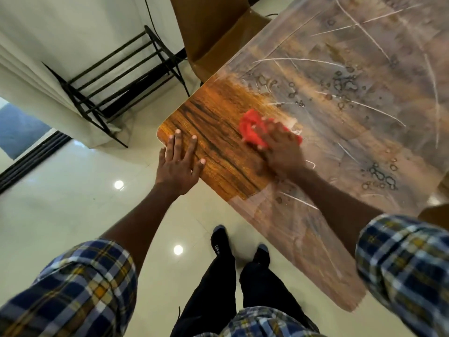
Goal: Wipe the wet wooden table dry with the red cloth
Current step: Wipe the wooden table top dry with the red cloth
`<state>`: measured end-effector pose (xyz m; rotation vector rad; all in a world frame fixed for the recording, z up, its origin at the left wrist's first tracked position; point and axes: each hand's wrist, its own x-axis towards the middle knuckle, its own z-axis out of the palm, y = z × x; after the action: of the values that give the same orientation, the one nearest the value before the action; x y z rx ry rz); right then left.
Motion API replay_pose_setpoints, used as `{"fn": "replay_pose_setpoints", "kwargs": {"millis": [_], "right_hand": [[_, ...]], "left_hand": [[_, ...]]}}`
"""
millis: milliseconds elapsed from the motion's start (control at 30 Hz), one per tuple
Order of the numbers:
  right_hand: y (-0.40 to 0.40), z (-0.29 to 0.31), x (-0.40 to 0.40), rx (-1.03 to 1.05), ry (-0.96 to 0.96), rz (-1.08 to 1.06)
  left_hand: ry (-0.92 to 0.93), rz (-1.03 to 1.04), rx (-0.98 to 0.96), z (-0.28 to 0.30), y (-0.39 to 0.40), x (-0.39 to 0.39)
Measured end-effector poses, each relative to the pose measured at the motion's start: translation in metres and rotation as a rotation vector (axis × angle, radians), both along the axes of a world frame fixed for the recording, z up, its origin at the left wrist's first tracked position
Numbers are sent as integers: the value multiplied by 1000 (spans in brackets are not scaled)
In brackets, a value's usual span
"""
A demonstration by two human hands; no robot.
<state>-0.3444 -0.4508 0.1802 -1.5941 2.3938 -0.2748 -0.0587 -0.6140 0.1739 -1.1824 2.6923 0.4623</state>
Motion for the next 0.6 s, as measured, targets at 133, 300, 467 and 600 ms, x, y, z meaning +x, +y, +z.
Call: {"fn": "replay_pose_setpoints", "kwargs": {"millis": [133, 300, 467, 600], "right_hand": [[8, 5, -40, 27, -45, -395], [22, -6, 87, 71, -1, -116], [56, -12, 159, -95, -28, 182], [69, -17, 86, -55, 13, 449]], "left_hand": [[-39, 1, 2, 1, 1, -3], [-71, -2, 12, 6, -1, -5], [-98, 16, 6, 11, 7, -10], [38, 34, 7, 19, 32, -27]]}}
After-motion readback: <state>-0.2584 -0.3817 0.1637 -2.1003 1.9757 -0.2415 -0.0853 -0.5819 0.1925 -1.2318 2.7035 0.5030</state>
